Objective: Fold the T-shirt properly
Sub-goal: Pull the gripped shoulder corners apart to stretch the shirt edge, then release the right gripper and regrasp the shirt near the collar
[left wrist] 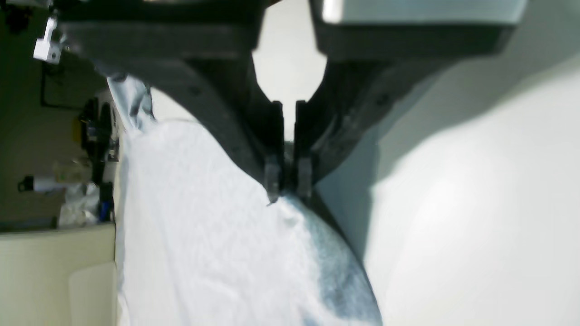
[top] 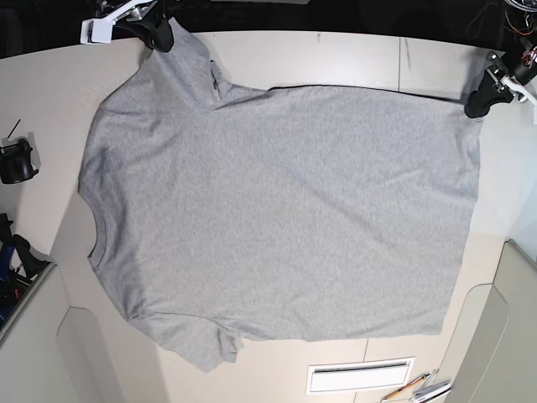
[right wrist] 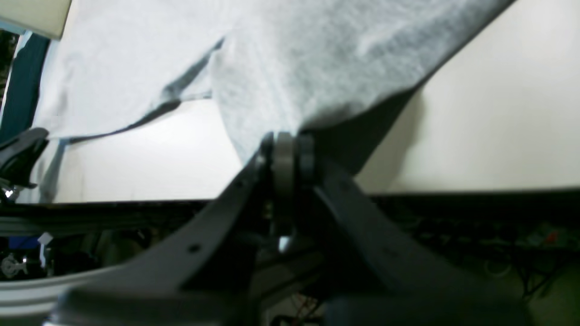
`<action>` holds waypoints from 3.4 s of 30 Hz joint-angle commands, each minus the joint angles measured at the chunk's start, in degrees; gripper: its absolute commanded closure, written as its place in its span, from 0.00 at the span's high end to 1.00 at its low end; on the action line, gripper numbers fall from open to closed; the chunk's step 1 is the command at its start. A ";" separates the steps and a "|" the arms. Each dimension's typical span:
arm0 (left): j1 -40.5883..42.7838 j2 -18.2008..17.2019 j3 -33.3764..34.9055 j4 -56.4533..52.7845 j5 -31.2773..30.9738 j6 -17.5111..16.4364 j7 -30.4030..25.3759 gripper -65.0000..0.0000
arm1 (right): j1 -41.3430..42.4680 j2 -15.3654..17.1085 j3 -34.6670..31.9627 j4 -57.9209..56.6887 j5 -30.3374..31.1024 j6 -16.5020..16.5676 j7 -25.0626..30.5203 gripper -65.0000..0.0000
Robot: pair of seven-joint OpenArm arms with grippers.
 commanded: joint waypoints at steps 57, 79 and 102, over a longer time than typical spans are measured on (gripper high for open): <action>-14.91 -1.09 6.64 6.51 23.37 -0.52 -23.28 0.00 | 36.20 0.00 0.22 -2.54 -9.75 -0.66 0.98 0.00; -17.68 -0.81 13.25 6.51 31.87 1.16 -31.10 0.01 | 43.98 0.00 0.22 -9.44 -11.41 -0.66 1.01 0.00; -21.29 -0.81 13.70 -0.94 38.34 5.86 -37.94 0.41 | 50.60 0.00 0.22 -19.82 -12.15 -0.68 1.22 0.20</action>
